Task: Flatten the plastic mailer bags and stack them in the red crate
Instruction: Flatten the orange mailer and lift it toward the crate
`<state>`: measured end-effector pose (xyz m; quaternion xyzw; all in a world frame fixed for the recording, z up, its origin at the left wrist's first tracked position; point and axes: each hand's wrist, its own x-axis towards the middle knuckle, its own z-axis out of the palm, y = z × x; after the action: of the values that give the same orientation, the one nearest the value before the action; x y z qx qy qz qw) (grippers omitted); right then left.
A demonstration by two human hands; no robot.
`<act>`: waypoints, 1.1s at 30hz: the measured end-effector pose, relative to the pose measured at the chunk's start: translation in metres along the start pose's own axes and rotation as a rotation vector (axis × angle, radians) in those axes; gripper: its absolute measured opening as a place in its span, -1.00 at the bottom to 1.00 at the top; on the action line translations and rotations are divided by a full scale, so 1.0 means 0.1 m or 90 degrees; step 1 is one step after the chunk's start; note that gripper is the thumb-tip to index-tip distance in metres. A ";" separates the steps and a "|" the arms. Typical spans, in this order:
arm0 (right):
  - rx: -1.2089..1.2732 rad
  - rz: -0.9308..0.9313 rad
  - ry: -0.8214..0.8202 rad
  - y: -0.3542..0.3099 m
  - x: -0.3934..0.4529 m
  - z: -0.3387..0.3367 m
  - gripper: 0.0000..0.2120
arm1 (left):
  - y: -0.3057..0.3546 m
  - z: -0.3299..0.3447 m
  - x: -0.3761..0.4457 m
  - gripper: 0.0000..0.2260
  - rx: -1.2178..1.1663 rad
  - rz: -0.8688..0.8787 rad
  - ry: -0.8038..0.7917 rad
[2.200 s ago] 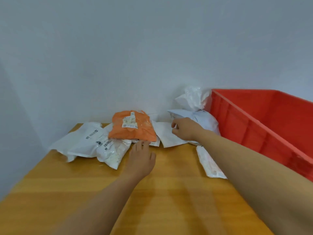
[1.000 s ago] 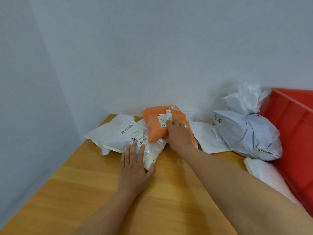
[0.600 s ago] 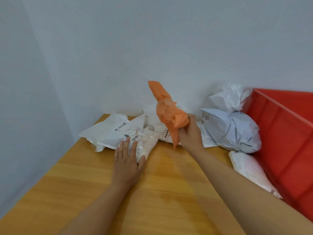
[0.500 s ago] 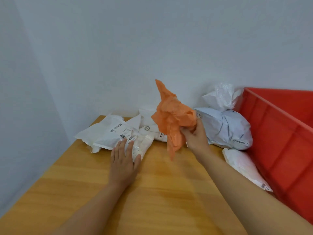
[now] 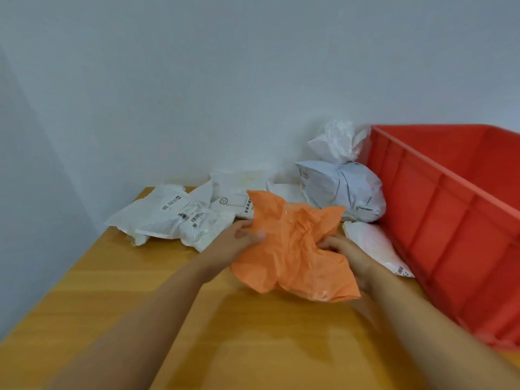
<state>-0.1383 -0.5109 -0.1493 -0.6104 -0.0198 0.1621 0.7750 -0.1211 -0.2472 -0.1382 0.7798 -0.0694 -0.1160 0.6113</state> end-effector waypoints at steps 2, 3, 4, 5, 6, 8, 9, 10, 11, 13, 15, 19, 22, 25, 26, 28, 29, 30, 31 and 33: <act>-0.070 0.003 0.034 0.04 0.00 0.00 -0.83 | -0.06 0.04 -0.01 -0.47 -0.011 -0.015 -0.010; -0.097 0.008 0.055 0.07 0.00 0.00 -0.88 | -0.09 0.06 -0.02 -0.45 -0.010 -0.018 0.004; -0.107 0.013 0.073 0.10 0.01 0.00 -0.85 | -0.12 0.07 -0.02 -0.43 -0.003 -0.018 0.025; -0.113 0.018 0.089 0.14 0.03 -0.02 -0.71 | -0.15 0.07 -0.04 -0.41 0.005 -0.014 0.051; -0.125 0.025 0.098 0.16 0.03 -0.03 -0.54 | -0.18 0.09 -0.05 -0.41 0.019 -0.012 0.075; -0.182 0.042 0.109 0.18 0.03 -0.05 -0.24 | -0.23 0.12 -0.07 -0.43 0.057 0.003 0.119; -0.222 0.053 0.112 0.18 0.02 -0.05 -0.17 | -0.25 0.14 -0.08 -0.45 0.077 0.014 0.136; -0.262 0.059 0.110 0.19 0.03 -0.05 -0.16 | -0.26 0.16 -0.09 -0.48 0.095 0.026 0.147; -0.295 0.060 0.117 0.21 0.03 -0.05 -0.21 | -0.27 0.18 -0.09 -0.51 0.116 0.039 0.154; -0.310 0.042 0.142 0.24 0.03 -0.04 -0.42 | -0.31 0.20 -0.07 -0.57 0.148 0.053 0.172; -0.294 0.027 0.167 0.28 0.04 -0.06 -0.55 | -0.36 0.18 -0.07 -0.61 0.160 0.050 0.196; -0.251 0.011 0.235 0.34 0.04 -0.13 -0.81 | -0.47 0.10 -0.09 -0.63 0.153 0.082 0.212; -0.147 0.003 0.284 0.32 0.02 -0.22 -0.77 | -0.51 0.03 -0.08 -0.64 0.105 0.072 0.221; -0.152 -0.052 0.251 0.31 -0.08 -0.25 -0.63 | -0.47 -0.01 -0.10 -0.70 0.004 -0.021 0.234; -0.191 -0.074 0.213 0.32 -0.11 -0.24 -0.57 | -0.43 -0.01 -0.11 -0.71 -0.055 -0.052 0.229; -0.290 -0.113 0.131 0.34 -0.19 -0.17 -0.51 | -0.34 -0.01 -0.13 -0.74 -0.172 -0.106 0.197; -0.328 -0.139 0.110 0.34 -0.20 -0.12 -0.57 | -0.28 0.01 -0.14 -0.75 -0.211 -0.126 0.171; -0.345 -0.170 0.107 0.32 -0.20 -0.09 -0.68 | -0.22 0.02 -0.15 -0.76 -0.249 -0.139 0.143; -0.343 -0.199 0.127 0.28 -0.19 -0.05 -0.82 | -0.18 0.02 -0.16 -0.77 -0.281 -0.143 0.115; -0.306 -0.239 0.184 0.16 -0.17 -0.02 -0.85 | -0.07 0.02 -0.18 -0.72 -0.320 -0.128 0.075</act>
<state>-0.1578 -0.5142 -0.1624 -0.7782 -0.0594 -0.0812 0.6199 -0.1390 -0.2430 -0.1442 0.6118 0.0751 -0.1437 0.7742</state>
